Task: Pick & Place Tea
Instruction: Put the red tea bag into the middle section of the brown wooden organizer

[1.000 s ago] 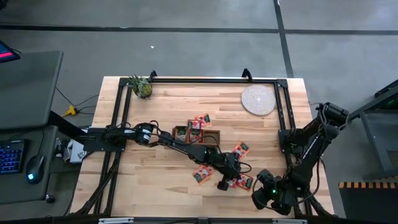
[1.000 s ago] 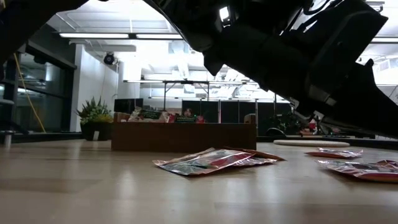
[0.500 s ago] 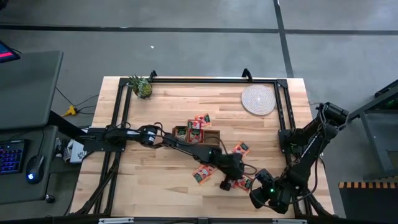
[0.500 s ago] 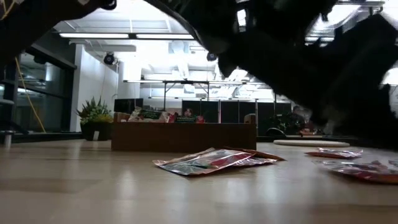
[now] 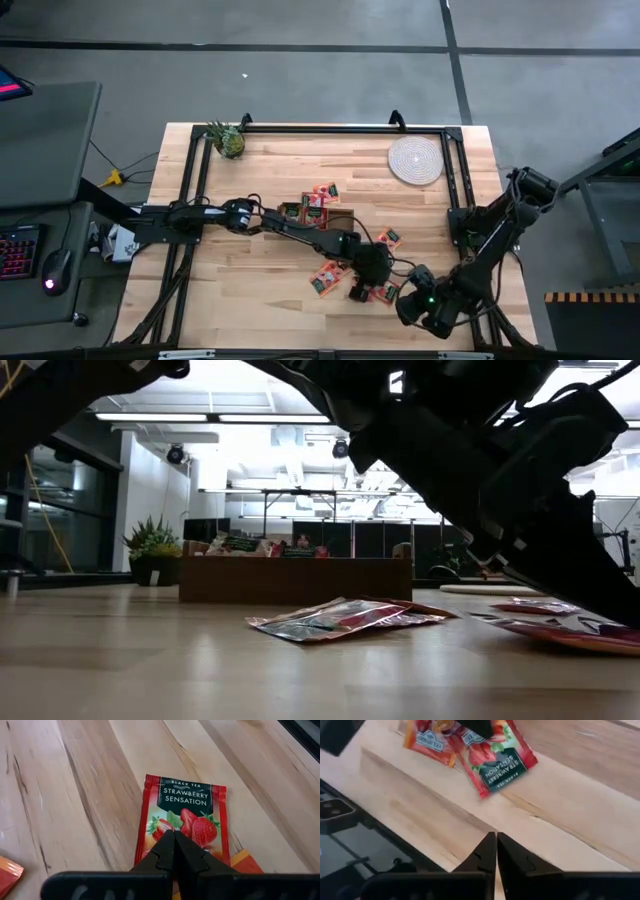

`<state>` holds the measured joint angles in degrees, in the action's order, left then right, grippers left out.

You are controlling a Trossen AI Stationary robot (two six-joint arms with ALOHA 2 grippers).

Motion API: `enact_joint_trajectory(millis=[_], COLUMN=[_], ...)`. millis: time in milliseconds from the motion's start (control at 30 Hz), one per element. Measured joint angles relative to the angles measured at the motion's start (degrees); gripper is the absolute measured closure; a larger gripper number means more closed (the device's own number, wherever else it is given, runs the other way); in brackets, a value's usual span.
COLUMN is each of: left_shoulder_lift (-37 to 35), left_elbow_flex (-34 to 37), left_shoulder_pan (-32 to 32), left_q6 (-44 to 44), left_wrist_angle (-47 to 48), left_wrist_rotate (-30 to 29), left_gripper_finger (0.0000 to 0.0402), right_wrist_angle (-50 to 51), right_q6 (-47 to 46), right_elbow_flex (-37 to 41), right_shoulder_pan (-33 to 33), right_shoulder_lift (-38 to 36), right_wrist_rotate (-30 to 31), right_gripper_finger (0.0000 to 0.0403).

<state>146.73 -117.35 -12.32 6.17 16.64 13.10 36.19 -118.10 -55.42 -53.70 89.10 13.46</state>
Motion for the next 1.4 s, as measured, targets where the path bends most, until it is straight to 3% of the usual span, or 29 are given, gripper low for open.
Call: enact_joint_trajectory(millis=[400, 633, 933, 1200, 1400], left_shoulder_lift=[0.1, 0.1, 0.1, 0.1, 0.1], left_elbow_flex=[0.2, 0.3, 0.3, 0.4, 0.4], left_shoulder_pan=[1.9, 1.9, 1.9, 1.9, 1.9], left_q6=[-0.6, -0.5, -0.5, -0.9, -1.0], left_wrist_angle=[0.5, 0.5, 0.1, -0.1, -0.3], left_wrist_rotate=[1.6, 1.3, 1.6, 2.1, 2.6], left_gripper_finger=[0.0401, 0.0401, 0.0401, 0.0402, 0.0402], right_wrist_angle=[-2.6, 2.2, -19.7, -27.5, -26.4], right_q6=[-1.5, -1.5, 0.9, 3.7, 3.6], right_elbow_flex=[0.0, 0.3, 11.6, 13.5, 13.5], right_shoulder_pan=[4.0, 6.5, 8.9, 10.1, 10.1], right_shoulder_lift=[8.2, 9.2, 8.0, 8.3, 8.5], right_wrist_rotate=[-1.3, 0.1, 3.3, 5.4, 5.0], right_gripper_finger=[0.0274, 0.0211, 0.0209, 0.0220, 0.0262])
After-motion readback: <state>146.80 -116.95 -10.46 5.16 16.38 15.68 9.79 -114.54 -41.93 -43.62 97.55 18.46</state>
